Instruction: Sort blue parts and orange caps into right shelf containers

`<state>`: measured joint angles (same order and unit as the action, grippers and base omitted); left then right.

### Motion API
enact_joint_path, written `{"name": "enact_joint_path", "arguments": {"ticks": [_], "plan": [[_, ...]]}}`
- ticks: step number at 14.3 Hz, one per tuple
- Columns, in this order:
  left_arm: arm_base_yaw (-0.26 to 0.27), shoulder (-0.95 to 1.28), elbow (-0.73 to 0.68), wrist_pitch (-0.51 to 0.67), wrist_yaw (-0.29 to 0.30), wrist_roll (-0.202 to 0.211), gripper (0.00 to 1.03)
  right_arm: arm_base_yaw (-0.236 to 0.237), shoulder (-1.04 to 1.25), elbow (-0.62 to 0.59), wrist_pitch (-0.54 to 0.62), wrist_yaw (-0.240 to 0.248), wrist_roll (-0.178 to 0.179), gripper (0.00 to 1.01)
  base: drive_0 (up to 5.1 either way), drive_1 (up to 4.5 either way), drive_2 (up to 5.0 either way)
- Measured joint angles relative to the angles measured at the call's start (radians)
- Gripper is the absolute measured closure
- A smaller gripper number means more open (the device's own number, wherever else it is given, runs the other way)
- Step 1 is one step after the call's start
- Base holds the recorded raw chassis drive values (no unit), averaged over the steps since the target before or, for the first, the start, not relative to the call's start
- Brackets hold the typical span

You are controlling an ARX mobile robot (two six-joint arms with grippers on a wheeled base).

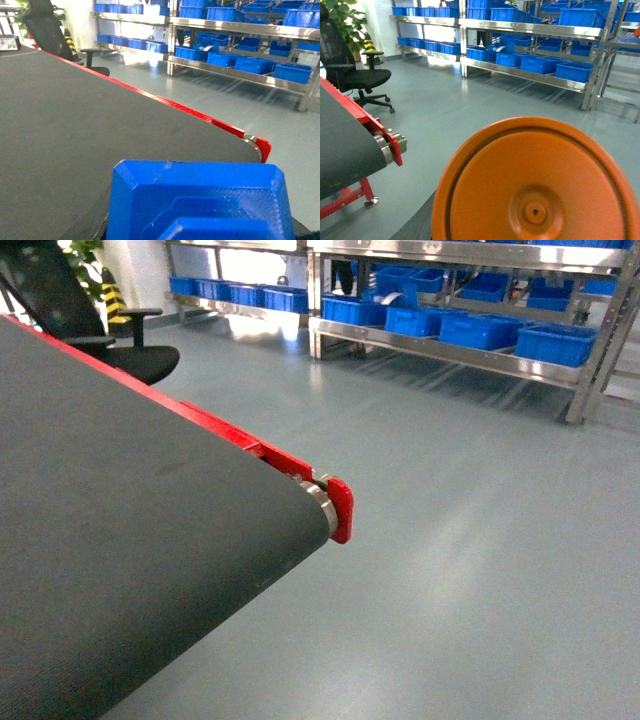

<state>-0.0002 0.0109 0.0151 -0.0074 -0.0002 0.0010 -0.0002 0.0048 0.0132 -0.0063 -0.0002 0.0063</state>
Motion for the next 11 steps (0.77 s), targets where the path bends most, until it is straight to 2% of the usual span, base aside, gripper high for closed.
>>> {"name": "enact_joint_path", "arguments": {"ticks": [11], "plan": [[0.000,0.000,0.000,0.000,0.000,0.000,0.59,0.000,0.000,0.000,0.000,0.000,0.000,0.56,-1.6,-1.63,-1.6]]}}
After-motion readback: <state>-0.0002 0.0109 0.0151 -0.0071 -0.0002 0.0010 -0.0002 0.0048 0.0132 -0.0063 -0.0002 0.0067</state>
